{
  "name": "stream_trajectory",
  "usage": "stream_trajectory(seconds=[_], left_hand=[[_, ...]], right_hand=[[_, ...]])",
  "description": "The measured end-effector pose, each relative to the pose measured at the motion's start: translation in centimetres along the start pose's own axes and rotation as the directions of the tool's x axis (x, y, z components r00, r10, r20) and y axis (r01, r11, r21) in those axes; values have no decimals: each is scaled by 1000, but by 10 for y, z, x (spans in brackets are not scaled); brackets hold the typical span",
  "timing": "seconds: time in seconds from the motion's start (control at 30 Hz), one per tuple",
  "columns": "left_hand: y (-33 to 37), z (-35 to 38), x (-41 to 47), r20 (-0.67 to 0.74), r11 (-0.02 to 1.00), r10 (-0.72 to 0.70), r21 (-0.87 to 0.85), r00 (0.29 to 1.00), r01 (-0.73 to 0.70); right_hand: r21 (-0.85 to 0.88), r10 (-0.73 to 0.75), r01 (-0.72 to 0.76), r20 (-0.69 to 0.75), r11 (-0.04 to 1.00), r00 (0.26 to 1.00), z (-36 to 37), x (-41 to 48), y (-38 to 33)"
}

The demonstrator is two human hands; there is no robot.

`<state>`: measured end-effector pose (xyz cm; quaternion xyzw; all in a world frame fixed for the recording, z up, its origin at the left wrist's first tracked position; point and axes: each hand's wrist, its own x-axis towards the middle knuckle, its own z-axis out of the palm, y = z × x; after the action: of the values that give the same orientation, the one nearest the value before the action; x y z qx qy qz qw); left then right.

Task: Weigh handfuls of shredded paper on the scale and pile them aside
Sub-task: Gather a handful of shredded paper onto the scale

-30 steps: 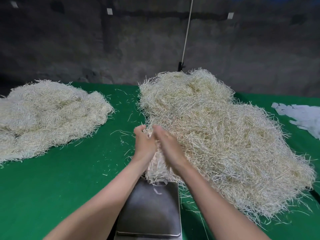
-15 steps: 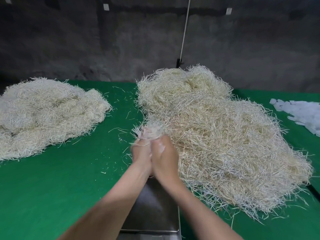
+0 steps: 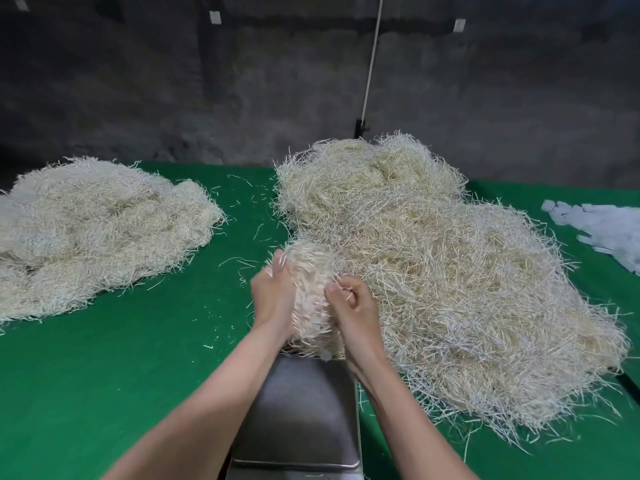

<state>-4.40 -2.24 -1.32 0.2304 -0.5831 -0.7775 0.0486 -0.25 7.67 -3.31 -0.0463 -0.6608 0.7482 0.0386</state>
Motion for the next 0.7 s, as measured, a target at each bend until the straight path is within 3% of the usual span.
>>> stream_trajectory(seconds=[0.1,0.2,0.27,0.3,0.37,0.4,0.43,0.47,0.5,0.53,0.57,0.63,0.7], left_hand=[[11,-10,9,-60,996,86,29,994,-84],[8,-2,2,-26,995,98,29,995,-97],[8,3,-2,-55,996,87,-26,995,-89],[11,3,-1,-66,994,37,-100,997,-44],[23,-2,1,-67,946,-101,-315,993,75],[27,-6,4,-57,904,-155,-411,986,118],[31,-8,6,-56,880,-173,-458,983,129],[33,-8,7,-61,890,-156,-442,986,114],[33,-7,6,-71,922,-113,-380,991,78],[32,-4,4,-92,952,-37,-306,995,7],[30,-3,2,-101,973,70,-212,992,-90],[22,2,-2,13,939,335,77,942,-335],[15,11,-8,188,869,407,221,894,-443]], right_hand=[[-16,-64,65,31,998,997,-16,-9,-2],[-368,-321,294,-13,882,947,-18,-6,-20],[-501,-364,328,28,801,931,-15,0,-36],[-430,-297,282,32,858,954,-18,4,-43],[-12,-63,64,76,998,995,-25,8,-55],[183,20,-39,105,982,994,-28,8,-57],[244,52,-73,91,967,994,-29,5,-54],[134,27,-31,33,991,999,-27,1,-50],[-116,-87,81,-42,990,995,-23,-2,-46],[-393,-248,200,-76,898,966,-18,-4,-44],[-560,-381,297,-36,773,924,-14,-3,-44],[-562,-473,445,106,697,875,-4,5,-52],[-454,-403,464,230,761,886,8,17,-60]])
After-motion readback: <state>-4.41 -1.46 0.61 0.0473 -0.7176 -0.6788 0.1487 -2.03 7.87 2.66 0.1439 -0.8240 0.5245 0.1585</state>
